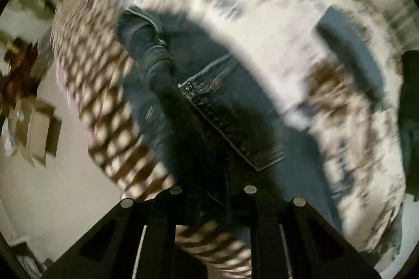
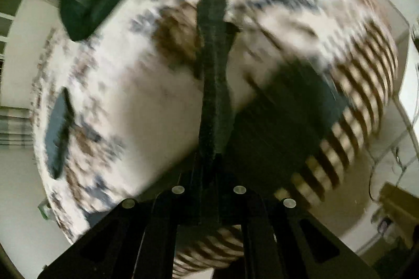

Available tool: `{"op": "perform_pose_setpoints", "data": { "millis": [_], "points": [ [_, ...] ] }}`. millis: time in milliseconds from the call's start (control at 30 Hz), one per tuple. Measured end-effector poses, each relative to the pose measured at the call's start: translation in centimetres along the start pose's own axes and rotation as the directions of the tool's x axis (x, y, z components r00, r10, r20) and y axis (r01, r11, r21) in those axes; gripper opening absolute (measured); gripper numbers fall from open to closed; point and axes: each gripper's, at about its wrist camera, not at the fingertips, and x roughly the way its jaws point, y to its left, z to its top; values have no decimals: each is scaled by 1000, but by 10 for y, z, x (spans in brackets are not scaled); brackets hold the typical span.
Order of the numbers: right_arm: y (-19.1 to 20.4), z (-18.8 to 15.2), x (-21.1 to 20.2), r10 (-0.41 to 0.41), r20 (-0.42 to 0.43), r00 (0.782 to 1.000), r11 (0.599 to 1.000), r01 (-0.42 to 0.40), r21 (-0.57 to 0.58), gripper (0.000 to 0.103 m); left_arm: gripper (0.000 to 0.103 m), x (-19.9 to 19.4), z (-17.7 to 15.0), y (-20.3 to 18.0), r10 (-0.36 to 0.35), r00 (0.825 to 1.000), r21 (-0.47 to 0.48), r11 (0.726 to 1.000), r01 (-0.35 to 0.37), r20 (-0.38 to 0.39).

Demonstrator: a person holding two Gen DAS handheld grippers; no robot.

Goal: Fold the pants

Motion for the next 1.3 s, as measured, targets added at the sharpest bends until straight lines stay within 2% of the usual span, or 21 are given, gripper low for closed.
{"op": "perform_pose_setpoints", "data": {
  "millis": [67, 167, 233, 300, 367, 400, 433, 500, 567, 600, 700, 733, 767, 800, 867, 933, 1000, 1100, 1200, 1267, 1300],
  "points": [
    [-21, -14, 20, -29, -35, 999, 1000, 29, -13, 7, 12, 39, -7, 21, 0, 999, -46, 999, -2, -47],
    [-45, -29, 51, -74, -85, 994, 997, 72, -26, 9, 16, 61, -15, 35, -43, 998, -98, 994, 37, -52],
    [-65, -37, 66, -61, -152, 987, 998, 60, -9, 19, 16, 53, -17, 34, -60, 998, -119, 991, 55, -33],
    [-77, -37, 66, -53, -176, 983, 999, 51, -13, 32, 16, 32, -22, 28, -73, 997, -117, 991, 72, -2],
    [-86, -34, 47, -10, -155, 988, 1000, 10, -4, 41, 28, 11, -26, 22, -72, 997, -98, 992, 75, 31],
    [-92, -30, 35, 1, -122, 993, 1000, 0, 9, 48, 47, 0, -29, 17, -69, 997, -84, 994, 73, 47],
    [-99, -25, 25, 9, -89, 996, 1000, -6, 30, 51, 71, -10, -32, 13, -71, 996, -70, 995, 75, 62],
    [-117, -10, 11, 25, -21, 999, 995, -23, 100, 51, 90, -15, -33, 14, -62, 994, -43, 997, 66, 93],
    [-135, 8, 7, 3, 8, 1000, 984, -4, 179, 51, 90, -21, -35, 5, -9, 993, -8, 1000, 10, 115],
    [-148, 19, 8, 14, 40, 999, 970, -23, 242, 51, 90, -18, -35, 8, 1, 993, 3, 1000, -2, 114],
    [-170, 40, 24, -20, 45, 999, 948, 4, 318, 51, 90, -15, -35, -2, 16, 994, 19, 1000, -18, 111],
    [-175, 46, 32, -31, 29, 999, 943, 20, 331, 45, 90, -14, -36, -8, 25, 994, 22, 999, -27, 108],
    [-180, 51, 43, -36, 5, 999, 940, 33, 340, 28, 90, -11, -34, -3, 22, 994, 23, 999, -24, 104],
    [-183, 54, 44, -25, 19, 1000, 941, 18, 338, 9, 90, -10, -35, -3, 22, 995, 23, 999, -25, 102],
    [-168, 56, 38, -69, 64, 996, 966, 51, 253, 8, 90, -12, -35, -7, 28, 994, 26, 999, -30, 105],
    [-142, 50, 13, -57, 168, 984, 990, 34, 135, 8, 90, -15, -35, -10, 25, 992, 33, 999, -29, 122],
    [-131, 47, -18, -1, 261, 965, 996, -21, 82, 8, 90, -18, -34, -13, 23, 990, 37, 999, -29, 141],
    [-133, 42, -42, 68, 326, 943, 992, -99, 77, 8, 90, -17, -32, -11, 14, 990, 26, 999, -18, 139],
    [-139, 38, -48, 126, 362, 924, 987, -153, 48, 8, 90, -13, -31, -8, 18, 991, 22, 1000, -21, 135],
    [-149, 41, -25, 120, 341, 932, 990, -140, 35, 8, 90, -9, -32, -5, 26, 991, 25, 999, -29, 129],
    [-158, 44, -3, 58, 278, 959, 996, -73, 44, 9, 90, -6, -32, -3, 31, 993, 24, 999, -34, 117]
  ]
}}
